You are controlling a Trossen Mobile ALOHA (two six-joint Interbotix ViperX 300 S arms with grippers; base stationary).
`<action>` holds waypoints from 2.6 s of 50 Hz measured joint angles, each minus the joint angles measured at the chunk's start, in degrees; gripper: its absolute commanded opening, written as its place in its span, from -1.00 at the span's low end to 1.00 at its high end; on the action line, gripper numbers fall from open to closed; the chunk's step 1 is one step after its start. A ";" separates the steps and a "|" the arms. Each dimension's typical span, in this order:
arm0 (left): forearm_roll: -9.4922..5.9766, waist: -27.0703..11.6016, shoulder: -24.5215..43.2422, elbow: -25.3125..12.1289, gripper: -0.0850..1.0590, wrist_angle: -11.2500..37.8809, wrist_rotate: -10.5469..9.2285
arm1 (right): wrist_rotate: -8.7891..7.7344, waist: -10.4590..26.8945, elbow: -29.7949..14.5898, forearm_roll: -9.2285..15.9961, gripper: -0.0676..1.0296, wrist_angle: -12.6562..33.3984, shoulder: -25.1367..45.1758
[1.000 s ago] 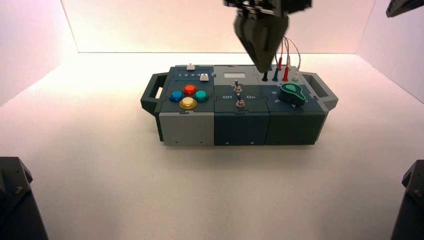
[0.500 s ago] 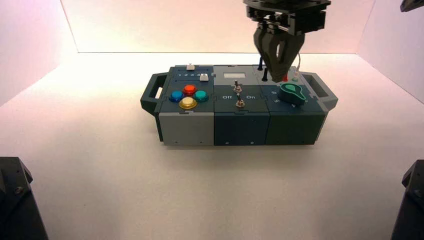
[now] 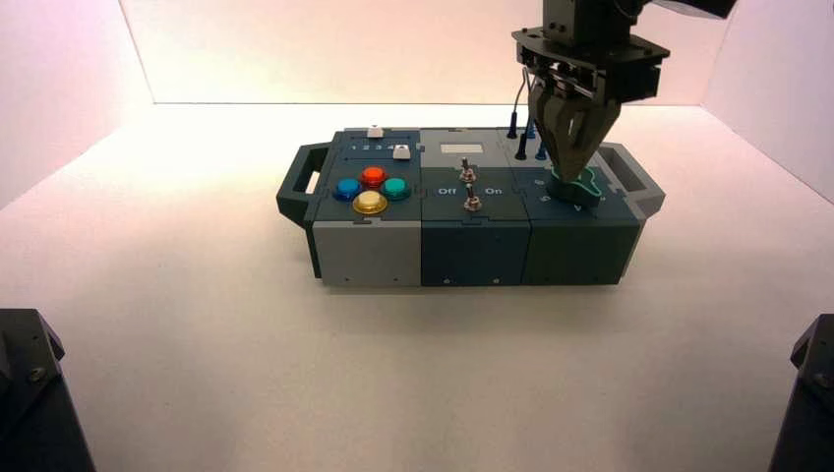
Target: Turn the knob to position 2.
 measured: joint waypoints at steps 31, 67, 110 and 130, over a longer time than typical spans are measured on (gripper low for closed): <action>-0.09 0.00 3.96 -4.31 -0.91 1.58 2.02 | 0.00 -0.79 -0.70 -1.05 -0.92 0.44 -0.09; -0.09 -1.58 8.35 -9.14 -0.91 4.22 3.08 | 0.00 -0.79 -0.70 -2.29 -0.92 0.35 -0.09; 1.05 -1.14 10.55 -14.50 -0.91 5.89 3.78 | -0.09 -0.88 -0.35 -3.25 -0.92 0.18 -0.09; 1.49 -0.79 13.36 -18.81 -0.91 8.26 3.96 | -0.18 -0.88 -0.18 -3.43 -0.92 -0.18 -0.09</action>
